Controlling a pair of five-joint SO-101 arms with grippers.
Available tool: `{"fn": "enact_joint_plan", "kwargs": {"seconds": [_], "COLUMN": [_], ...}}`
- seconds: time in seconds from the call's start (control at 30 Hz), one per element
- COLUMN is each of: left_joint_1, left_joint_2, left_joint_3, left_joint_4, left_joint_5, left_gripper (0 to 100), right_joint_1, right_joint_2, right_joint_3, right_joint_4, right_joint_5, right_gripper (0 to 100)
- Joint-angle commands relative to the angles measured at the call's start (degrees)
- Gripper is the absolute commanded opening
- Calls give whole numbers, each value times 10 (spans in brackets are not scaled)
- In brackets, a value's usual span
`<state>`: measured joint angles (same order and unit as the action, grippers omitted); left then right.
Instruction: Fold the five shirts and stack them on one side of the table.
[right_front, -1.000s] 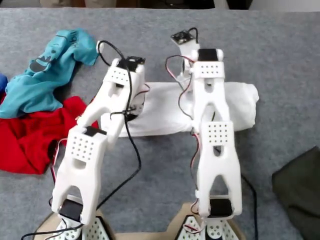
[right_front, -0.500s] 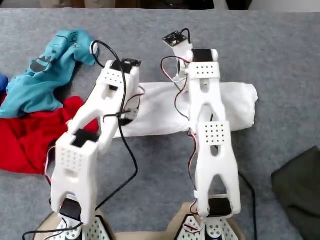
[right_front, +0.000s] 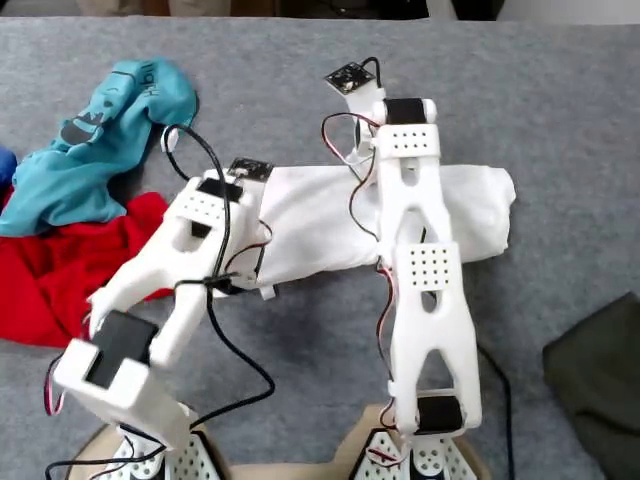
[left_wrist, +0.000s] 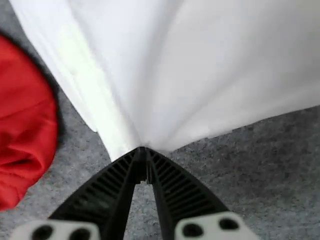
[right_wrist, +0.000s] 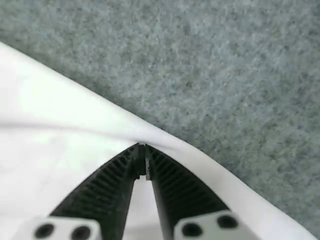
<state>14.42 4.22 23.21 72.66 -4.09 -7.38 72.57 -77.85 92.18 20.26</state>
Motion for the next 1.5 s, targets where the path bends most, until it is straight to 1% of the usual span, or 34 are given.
{"fn": "enact_joint_plan", "kwargs": {"seconds": [0.0,0.13,0.23,0.33,0.4,0.6,0.77,0.93,1.13,1.4,1.47], "left_joint_1": [-30,-82,-103,-105,-102,-113,-127,-135,-135,-135,-135], "left_joint_2": [-56,-72,-36,30,83,200,257,306,329,357,355], "left_joint_3": [-30,-144,-189,-204,-215,-286,-367,-439,-501,-526,-529], "left_joint_4": [-4,-7,-73,-153,-176,-164,-166,-165,-164,-162,-141], "left_joint_5": [0,12,29,30,30,30,47,42,41,41,41], "left_gripper": [21,21,21,21,21,21,21,20,20,20,21], "right_joint_1": [-4,-3,-3,-3,-3,-3,-4,-4,-6,-4,0], "right_joint_2": [-2,-2,-2,-2,-2,-2,-2,-2,-2,-2,-6], "right_joint_3": [-28,-28,-28,-28,-28,-28,-28,-28,-28,-28,-33], "right_joint_4": [-8,-8,-7,-7,-7,-7,-7,-7,-6,-4,-4], "right_joint_5": [3,4,4,4,4,4,5,5,18,13,1], "right_gripper": [6,6,6,6,6,6,6,7,7,5,5]}}
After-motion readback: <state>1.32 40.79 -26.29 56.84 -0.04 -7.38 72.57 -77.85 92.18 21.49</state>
